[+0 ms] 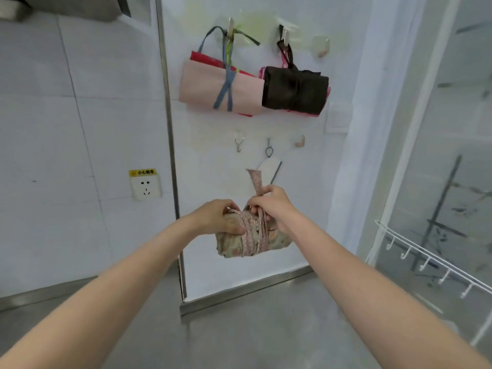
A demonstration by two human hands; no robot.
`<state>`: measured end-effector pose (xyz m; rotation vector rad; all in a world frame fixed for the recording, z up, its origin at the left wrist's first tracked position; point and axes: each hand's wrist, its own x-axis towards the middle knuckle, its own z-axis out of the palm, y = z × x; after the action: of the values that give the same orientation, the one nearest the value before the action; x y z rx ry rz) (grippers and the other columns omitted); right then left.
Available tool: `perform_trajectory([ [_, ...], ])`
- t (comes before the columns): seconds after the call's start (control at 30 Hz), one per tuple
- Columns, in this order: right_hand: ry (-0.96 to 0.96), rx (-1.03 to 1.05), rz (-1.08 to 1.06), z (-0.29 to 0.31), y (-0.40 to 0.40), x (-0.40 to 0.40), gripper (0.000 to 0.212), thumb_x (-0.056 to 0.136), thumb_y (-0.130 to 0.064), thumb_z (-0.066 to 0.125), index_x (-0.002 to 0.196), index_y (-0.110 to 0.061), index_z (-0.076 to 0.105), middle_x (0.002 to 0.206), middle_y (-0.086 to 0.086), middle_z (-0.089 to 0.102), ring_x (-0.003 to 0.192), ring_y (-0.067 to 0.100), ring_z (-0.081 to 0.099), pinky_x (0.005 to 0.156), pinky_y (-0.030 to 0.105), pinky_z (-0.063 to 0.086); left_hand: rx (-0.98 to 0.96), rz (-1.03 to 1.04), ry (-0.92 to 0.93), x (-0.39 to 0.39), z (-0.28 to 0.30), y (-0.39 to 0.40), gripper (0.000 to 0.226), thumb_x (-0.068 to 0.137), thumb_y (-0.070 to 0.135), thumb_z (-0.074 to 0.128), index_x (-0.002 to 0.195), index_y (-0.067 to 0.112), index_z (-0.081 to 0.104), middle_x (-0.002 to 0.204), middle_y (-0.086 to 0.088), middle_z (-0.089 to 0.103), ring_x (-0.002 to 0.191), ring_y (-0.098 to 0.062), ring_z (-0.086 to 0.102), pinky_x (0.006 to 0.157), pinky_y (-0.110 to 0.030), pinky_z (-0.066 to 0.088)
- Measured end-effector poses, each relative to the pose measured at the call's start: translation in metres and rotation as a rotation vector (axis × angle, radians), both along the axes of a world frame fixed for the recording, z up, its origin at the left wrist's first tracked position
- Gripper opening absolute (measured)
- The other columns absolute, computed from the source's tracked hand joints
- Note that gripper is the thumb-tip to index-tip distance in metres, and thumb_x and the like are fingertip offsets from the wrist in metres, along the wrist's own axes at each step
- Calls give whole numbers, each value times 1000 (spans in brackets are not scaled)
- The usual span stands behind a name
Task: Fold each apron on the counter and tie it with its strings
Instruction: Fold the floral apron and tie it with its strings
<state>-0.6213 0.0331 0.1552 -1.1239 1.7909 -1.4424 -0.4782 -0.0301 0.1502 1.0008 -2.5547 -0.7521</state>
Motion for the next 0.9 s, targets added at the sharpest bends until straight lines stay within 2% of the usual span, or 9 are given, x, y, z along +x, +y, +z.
perform_trajectory([
  [0.13, -194, -154, -39, 45, 1, -18, 17, 77, 3, 61, 71, -9, 49, 47, 4, 59, 31, 9, 42, 35, 19, 24, -209, -87, 9, -16, 48, 2, 50, 75, 29, 76, 119, 16, 56, 111, 1, 58, 104, -17, 54, 87, -24, 42],
  [0.2, -301, -269, -75, 77, 0, -29, 12, 76, 2, 61, 71, -6, 54, 40, 2, 58, 36, 13, 43, 34, 17, 24, -297, -133, 47, -26, 80, 5, 44, 75, 27, 76, 114, 17, 58, 107, 2, 59, 100, -16, 55, 85, -25, 43],
  [0.3, -350, -426, -37, 133, 6, -43, 6, 79, -2, 61, 78, -5, 56, 52, 5, 66, 52, 18, 45, 33, 17, 26, -389, -190, 112, -39, 138, 9, 37, 75, 24, 76, 107, 18, 59, 99, 2, 59, 95, -17, 57, 84, -29, 48],
  [0.43, -291, -584, 108, 222, 22, -57, 15, 80, 3, 46, 69, -6, 50, 79, 14, 68, 59, 14, 51, 45, 17, 35, -442, -204, 195, -52, 231, 6, 33, 74, 25, 77, 102, 25, 58, 91, 7, 61, 87, -11, 60, 78, -23, 49],
  [0.5, -281, -649, 243, 263, 28, -65, 25, 80, 9, 32, 67, -5, 47, 85, 18, 63, 67, 15, 55, 51, 16, 39, -390, -209, 333, -56, 269, -1, 35, 71, 24, 79, 100, 25, 60, 94, 3, 64, 90, -15, 63, 84, -29, 53],
  [0.57, -254, -715, 294, 297, 26, -77, 32, 82, 17, 25, 72, -3, 49, 84, 19, 58, 74, 16, 59, 49, 15, 42, -274, -238, 542, -62, 295, -6, 32, 75, 18, 76, 102, 22, 60, 95, -1, 63, 87, -14, 62, 81, -29, 55],
  [0.7, -14, -759, 162, 359, 12, -111, 22, 89, 17, 35, 89, 0, 48, 87, 20, 62, 61, 16, 59, 35, 13, 35, -244, -246, 777, -101, 340, -14, 38, 82, 12, 68, 116, 16, 52, 98, -1, 57, 94, -15, 58, 81, -29, 55],
  [0.83, 248, -724, -26, 412, -8, -153, 22, 90, 12, 42, 105, -3, 46, 99, 22, 66, 38, 8, 59, 29, 16, 28, -337, -179, 820, -150, 384, -27, 33, 84, 15, 67, 111, 17, 49, 92, 1, 55, 93, -17, 57, 75, -27, 54],
  [0.9, 256, -709, -91, 433, -23, -172, 24, 89, 10, 46, 111, 1, 48, 98, 24, 66, 32, 10, 55, 27, 12, 24, -338, -170, 822, -169, 399, -38, 32, 84, 16, 67, 111, 16, 50, 93, 0, 56, 94, -17, 58, 73, -25, 54],
])
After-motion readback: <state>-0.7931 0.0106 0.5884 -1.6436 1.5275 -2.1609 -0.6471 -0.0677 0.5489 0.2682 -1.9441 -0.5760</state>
